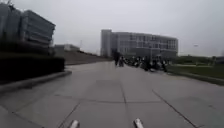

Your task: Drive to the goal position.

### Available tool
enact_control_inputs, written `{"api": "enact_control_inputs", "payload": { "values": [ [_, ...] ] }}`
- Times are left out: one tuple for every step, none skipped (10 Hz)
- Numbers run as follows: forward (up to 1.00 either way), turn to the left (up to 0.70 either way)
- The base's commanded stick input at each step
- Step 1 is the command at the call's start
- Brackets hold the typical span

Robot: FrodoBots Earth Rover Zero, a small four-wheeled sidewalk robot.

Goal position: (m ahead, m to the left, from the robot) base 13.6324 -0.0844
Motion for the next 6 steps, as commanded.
{"api": "enact_control_inputs", "payload": {
  "values": [
    [1.00,0.01],
    [1.00,0.01],
    [1.00,0.01],
    [1.00,0.01],
    [1.00,0.01],
    [1.00,0.01]
  ]
}}
